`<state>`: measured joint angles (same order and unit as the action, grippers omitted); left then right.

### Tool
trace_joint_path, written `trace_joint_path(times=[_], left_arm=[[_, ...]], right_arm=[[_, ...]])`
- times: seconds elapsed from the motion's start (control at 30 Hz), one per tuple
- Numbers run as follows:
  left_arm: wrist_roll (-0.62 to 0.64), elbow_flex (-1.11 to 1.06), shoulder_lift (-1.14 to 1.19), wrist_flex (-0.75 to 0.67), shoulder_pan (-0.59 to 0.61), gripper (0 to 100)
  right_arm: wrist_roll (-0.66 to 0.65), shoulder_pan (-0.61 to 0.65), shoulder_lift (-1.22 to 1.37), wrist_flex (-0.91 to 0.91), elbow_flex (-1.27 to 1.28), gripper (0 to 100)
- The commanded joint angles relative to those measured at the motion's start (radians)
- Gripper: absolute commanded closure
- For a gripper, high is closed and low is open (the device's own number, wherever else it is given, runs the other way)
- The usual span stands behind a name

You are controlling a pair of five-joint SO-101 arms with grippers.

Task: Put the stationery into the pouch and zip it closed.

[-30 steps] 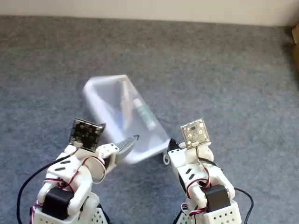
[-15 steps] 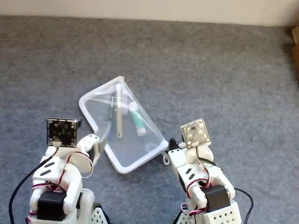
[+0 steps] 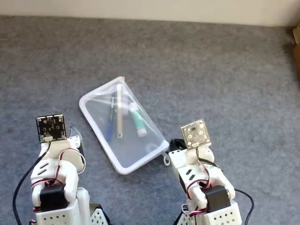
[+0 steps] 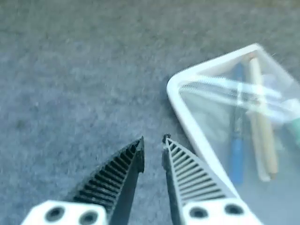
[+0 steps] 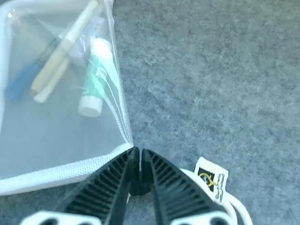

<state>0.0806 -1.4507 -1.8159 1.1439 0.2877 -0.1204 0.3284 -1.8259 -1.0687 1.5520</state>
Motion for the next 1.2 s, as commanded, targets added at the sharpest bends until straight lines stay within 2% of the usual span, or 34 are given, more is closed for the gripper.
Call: trace_joint_path(times=[0.0, 0.2, 0.47, 0.57, 0.77, 0.93, 1.17], left_arm=[[0.005, -0.041, -0.004, -0.003, 0.028, 92], [0.005, -0.131, -0.004, -0.002, 0.03, 92], [0.005, -0.216, -0.004, -0.003, 0.024, 92], [0.0, -0.234, -0.004, -0.003, 0.024, 92], [-0.137, -0.245, -0.004, 0.005, 0.024, 93], [-0.141, -0.245, -0.002, 0.011, 0.027, 93], [-0.141, -0.245, -0.002, 0.143, 0.024, 92]], right_arm=[[0.008, -0.058, -0.01, 0.024, 0.007, 99.3], [0.008, -0.199, -0.01, 0.021, 0.039, 99.3], [0.014, -0.268, -0.01, 0.025, 0.185, 99.3], [0.014, -0.275, -0.01, 0.021, 0.22, 99.3], [0.014, -0.277, -0.008, 0.013, 0.231, 99.3], [0.015, -0.278, -0.008, -0.084, 0.232, 99.3], [0.009, -0.277, -0.008, -0.185, 0.232, 99.3]])
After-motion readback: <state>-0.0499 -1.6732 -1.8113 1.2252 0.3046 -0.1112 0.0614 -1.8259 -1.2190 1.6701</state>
